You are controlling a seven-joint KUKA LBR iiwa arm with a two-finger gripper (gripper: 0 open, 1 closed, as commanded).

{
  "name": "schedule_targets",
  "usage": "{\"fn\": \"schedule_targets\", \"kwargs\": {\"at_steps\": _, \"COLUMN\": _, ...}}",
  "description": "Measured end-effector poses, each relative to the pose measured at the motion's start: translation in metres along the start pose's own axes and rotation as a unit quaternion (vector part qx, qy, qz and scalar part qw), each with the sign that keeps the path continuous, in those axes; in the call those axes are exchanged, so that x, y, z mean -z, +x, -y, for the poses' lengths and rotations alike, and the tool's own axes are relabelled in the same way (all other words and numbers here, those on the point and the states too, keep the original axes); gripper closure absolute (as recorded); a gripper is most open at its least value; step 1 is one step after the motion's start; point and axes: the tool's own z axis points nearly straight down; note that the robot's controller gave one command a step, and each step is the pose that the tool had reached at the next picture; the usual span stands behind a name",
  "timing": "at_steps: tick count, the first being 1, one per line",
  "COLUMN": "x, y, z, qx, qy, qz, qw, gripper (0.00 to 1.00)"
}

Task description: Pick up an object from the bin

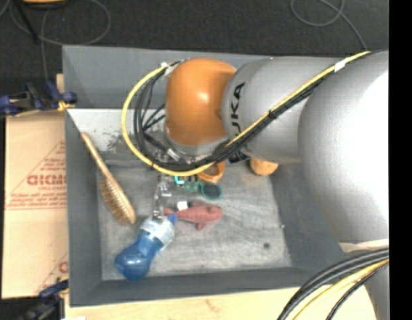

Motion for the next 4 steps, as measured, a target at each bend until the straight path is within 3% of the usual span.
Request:
{"fn": "schedule_targets", "kwargs": {"at_steps": 2, "x": 0.005, "y": -0.002, "z": 0.001, "qx": 0.0, "qy": -0.001, "qz": 0.0039, "qw": 1.0, "gripper": 0.0}}
{"fn": "schedule_targets", "kwargs": {"at_steps": 3, "x": -0.05, "y": -0.016, "z": 0.005, "qx": 0.051, "qy": 0.001, "qz": 0.0088, "qw": 0.9986, "gripper": 0.0}}
{"fn": "schedule_targets", "kwargs": {"at_steps": 4, "x": -0.069, "y": 0.004, "z": 0.025, "qx": 0.161, "qy": 0.001, "qz": 0.008, "qw": 0.987, "gripper": 0.0}}
